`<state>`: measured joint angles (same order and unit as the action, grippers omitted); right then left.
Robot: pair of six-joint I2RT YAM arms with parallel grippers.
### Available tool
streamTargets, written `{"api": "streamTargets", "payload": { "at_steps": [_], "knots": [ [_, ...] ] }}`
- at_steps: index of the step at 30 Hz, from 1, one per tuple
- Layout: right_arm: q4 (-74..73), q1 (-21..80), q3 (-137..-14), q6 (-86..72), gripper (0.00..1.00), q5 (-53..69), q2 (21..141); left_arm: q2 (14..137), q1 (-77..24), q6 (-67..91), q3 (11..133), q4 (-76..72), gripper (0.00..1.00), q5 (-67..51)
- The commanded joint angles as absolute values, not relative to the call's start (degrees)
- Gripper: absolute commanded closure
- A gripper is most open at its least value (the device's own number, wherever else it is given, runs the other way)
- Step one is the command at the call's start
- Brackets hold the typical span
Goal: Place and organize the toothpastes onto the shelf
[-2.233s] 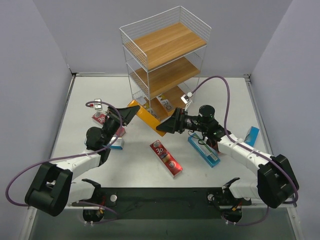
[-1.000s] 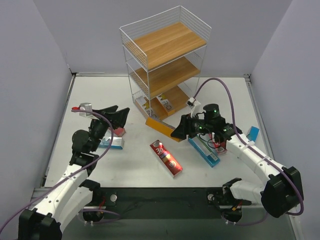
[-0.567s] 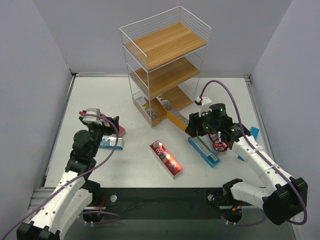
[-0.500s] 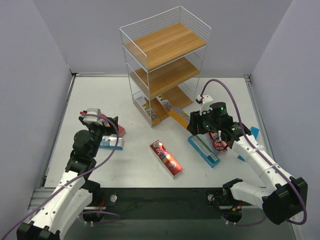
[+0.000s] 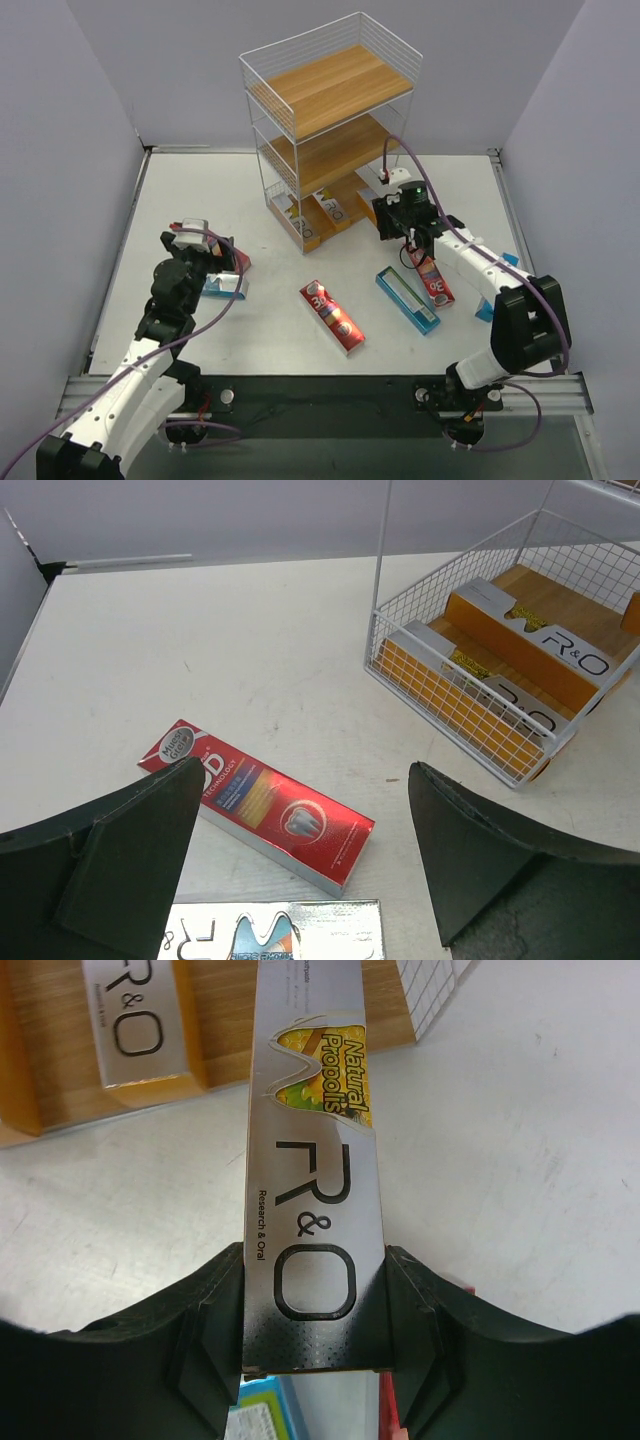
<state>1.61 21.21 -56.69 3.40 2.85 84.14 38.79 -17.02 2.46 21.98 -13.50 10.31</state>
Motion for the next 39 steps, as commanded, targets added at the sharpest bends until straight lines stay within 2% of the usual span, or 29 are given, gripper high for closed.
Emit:
{"api": "streamTargets", "payload": {
  "at_steps": [1, 10, 15, 16, 19, 27, 29, 39],
  "knots": [
    [9.23, 20.13, -63.0, 5.71, 0.85, 1.58, 89.2, 38.5, -16.44, 1.14, 22.06, -16.44, 0.06, 11.16],
    [8.88, 19.86, -69.34, 8.17, 0.8, 1.94, 99.75, 38.93, -16.17, 0.62, 21.88, -16.52, 0.05, 10.9],
    [7.13, 19.86, -70.84, 9.14, 0.63, 1.76, 102.65, 38.85, -16.17, 0.53, 21.8, -16.52, 0.05, 10.64],
    [7.12, 19.86, -70.84, 9.14, 0.55, 1.58, 103.0, 38.85, -16.17, 0.44, 21.8, -16.52, 0.05, 10.63],
    [6.59, 19.78, -70.84, 8.97, 0.44, 1.23, 103.53, 38.67, -16.26, 0.53, 21.8, -16.52, 0.05, 10.55],
    [4.13, 19.25, -70.23, 4.32, 0.25, 0.88, 101.08, 38.15, -16.17, 0.79, 21.71, -16.44, 0.05, 10.11],
    [3.61, 19.07, -69.44, 0.9, 0.25, 0.36, 98.63, 37.88, -16.17, 0.97, 21.8, -16.44, 0.05, 10.11],
    [1.67, 17.23, -57.4, -36.63, 0.25, -1.67, 87.81, 37.44, -16.35, 1.67, 21.8, -16.52, 0.05, 9.84]
  ]
}}
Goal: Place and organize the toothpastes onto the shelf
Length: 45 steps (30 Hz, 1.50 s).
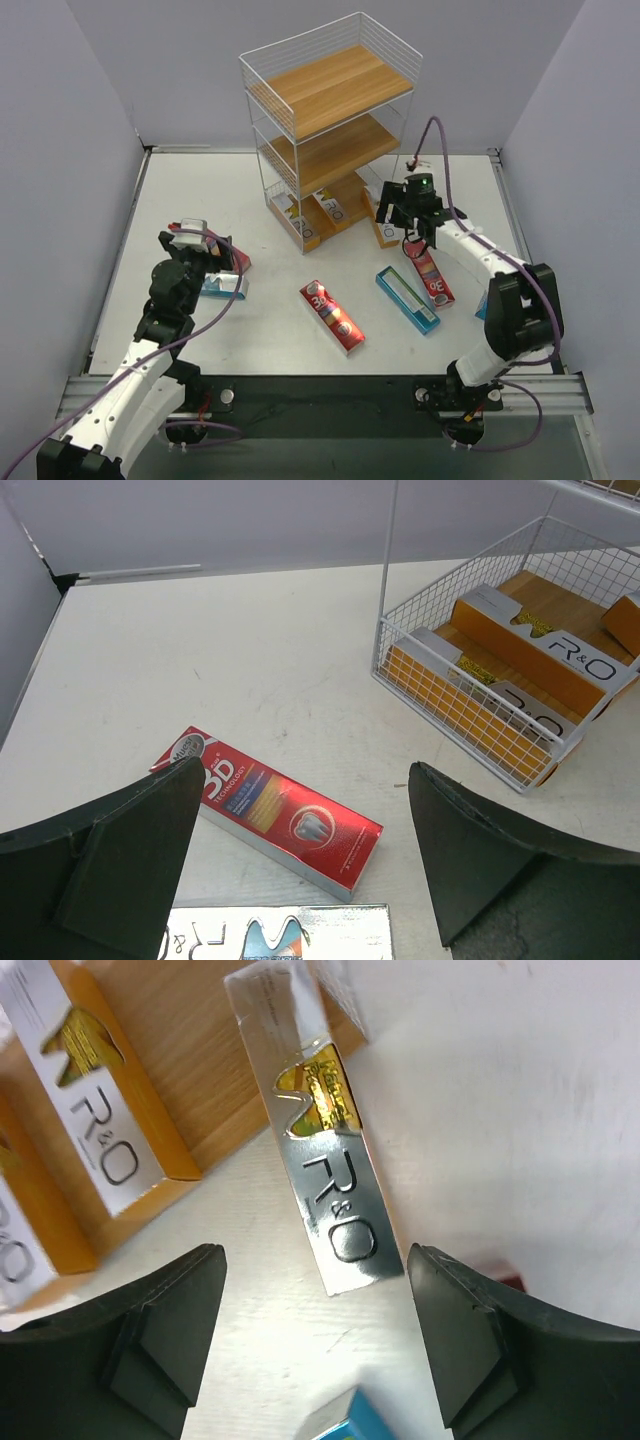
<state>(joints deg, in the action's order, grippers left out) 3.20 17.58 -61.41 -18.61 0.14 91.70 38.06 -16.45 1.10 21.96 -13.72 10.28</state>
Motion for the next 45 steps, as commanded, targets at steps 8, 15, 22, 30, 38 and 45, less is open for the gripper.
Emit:
{"api": "streamTargets", "payload": {
  "at_steps": [8, 15, 22, 30, 38, 45],
  "knots": [
    [2.72, 16.96, -51.07, -56.14, 0.27, -4.04, 87.01, 37.27, -16.61, 1.93, 21.8, -16.52, 0.05, 9.76],
    [9.57, 16.0, -47.64, -62.65, 0.32, -4.04, 90.0, 37.18, -16.79, 1.76, 21.8, -16.08, 0.06, 9.84],
    [15.89, 13.89, -46.41, -67.23, 0.35, -2.9, 95.09, 37.62, -16.87, 1.67, 21.88, -16.17, 0.06, 9.84],
    [19.51, 12.74, -49.48, -66.45, 0.43, -0.53, 99.23, 38.06, -16.87, 1.32, 21.88, -16.0, 0.06, 10.02],
    [22.06, 12.66, -55.19, -63.72, 0.48, 2.02, 101.69, 38.5, -16.87, 1.06, 21.88, -16.17, 0.06, 10.11],
    [21.88, 12.74, -60.38, -63.02, 0.52, 3.16, 105.73, 38.58, -16.87, 0.88, 21.8, -16.17, 0.06, 10.28]
  ]
}}
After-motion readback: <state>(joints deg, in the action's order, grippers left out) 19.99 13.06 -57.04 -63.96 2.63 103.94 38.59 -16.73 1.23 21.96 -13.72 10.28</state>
